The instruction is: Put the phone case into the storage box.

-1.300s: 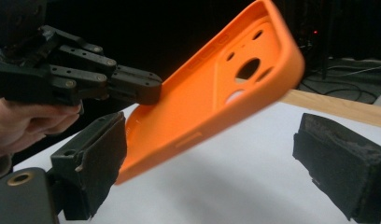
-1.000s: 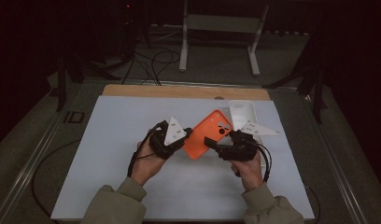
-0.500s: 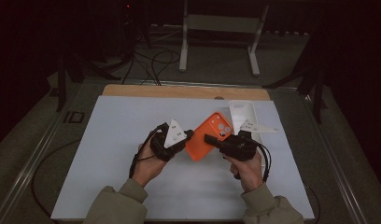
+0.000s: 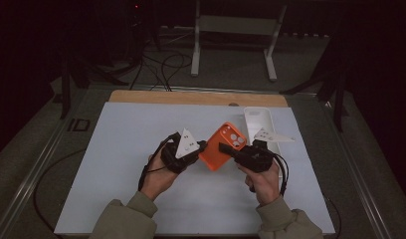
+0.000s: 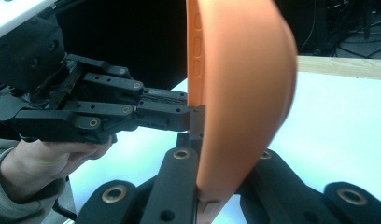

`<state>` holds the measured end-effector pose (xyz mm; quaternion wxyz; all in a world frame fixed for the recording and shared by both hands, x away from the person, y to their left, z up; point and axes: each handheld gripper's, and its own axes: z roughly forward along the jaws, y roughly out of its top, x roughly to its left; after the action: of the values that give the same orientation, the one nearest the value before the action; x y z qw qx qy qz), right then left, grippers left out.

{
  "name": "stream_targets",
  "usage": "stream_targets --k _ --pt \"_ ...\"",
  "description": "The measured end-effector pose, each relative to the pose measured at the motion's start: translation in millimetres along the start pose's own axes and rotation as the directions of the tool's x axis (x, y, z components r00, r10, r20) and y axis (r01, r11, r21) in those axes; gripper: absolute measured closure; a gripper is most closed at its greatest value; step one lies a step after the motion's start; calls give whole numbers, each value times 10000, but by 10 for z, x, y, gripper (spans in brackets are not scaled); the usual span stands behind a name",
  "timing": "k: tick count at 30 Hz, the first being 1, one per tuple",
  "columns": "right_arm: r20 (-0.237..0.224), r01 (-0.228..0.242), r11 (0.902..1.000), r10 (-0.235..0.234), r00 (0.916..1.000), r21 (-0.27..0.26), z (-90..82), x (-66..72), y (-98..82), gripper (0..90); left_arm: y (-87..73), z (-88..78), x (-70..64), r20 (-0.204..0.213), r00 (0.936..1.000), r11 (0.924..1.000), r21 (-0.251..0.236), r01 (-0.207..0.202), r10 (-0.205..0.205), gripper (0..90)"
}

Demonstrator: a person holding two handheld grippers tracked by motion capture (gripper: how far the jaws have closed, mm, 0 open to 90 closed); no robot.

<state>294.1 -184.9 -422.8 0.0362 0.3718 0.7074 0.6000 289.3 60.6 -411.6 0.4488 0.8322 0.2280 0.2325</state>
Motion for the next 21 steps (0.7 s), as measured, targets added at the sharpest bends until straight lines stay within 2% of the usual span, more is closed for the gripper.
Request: stream_targets --k 3,4,7,8,11,12,13,14,16,19,20,21 --pt "29 4 10000 -4 10000 -5 3 -2 -2 868 0 -7 32 184 9993 9995 -45 318 -317 773" --pt "41 24 10000 -24 10000 -5 7 -2 -4 867 1 -15 59 299 9982 9986 -10 522 -522 689" --pt "20 15 10000 -15 10000 8 13 -3 -6 866 -2 -20 82 279 9969 9972 53 741 -742 542" --pt "26 26 10000 -26 10000 26 16 -1 -7 866 -4 -26 93 264 9962 9965 61 834 -835 542" --pt "-8 98 9999 -98 10000 49 24 -3 -11 865 -2 -52 124 368 9935 9942 -37 1075 -1073 445" --pt "-16 110 9999 -110 9999 58 24 -6 -12 864 2 -67 141 507 9908 9920 -111 1260 -1253 357" --pt "-16 110 9999 -110 9999 58 24 -6 -12 864 2 -67 141 507 9908 9920 -111 1260 -1253 318" --pt "-14 120 9999 -120 9999 54 23 -6 -13 864 3 -75 145 481 9906 9917 -106 1284 -1277 318" --pt "-20 169 9999 -169 9999 37 14 -5 -12 863 1 -89 156 527 9897 9911 -58 1332 -1327 230" --pt "-15 197 9998 -197 9998 33 7 -5 -11 863 -2 -96 164 530 9891 9905 -20 1374 -1371 182" --pt "-41 228 9997 -228 9997 15 2 -6 -11 863 -5 -107 177 752 9869 9897 -12 1432 -1427 170" --pt "-41 228 9997 -228 9997 15 2 -6 -11 863 -5 -107 177 752 9869 9897 -12 1432 -1427 160"
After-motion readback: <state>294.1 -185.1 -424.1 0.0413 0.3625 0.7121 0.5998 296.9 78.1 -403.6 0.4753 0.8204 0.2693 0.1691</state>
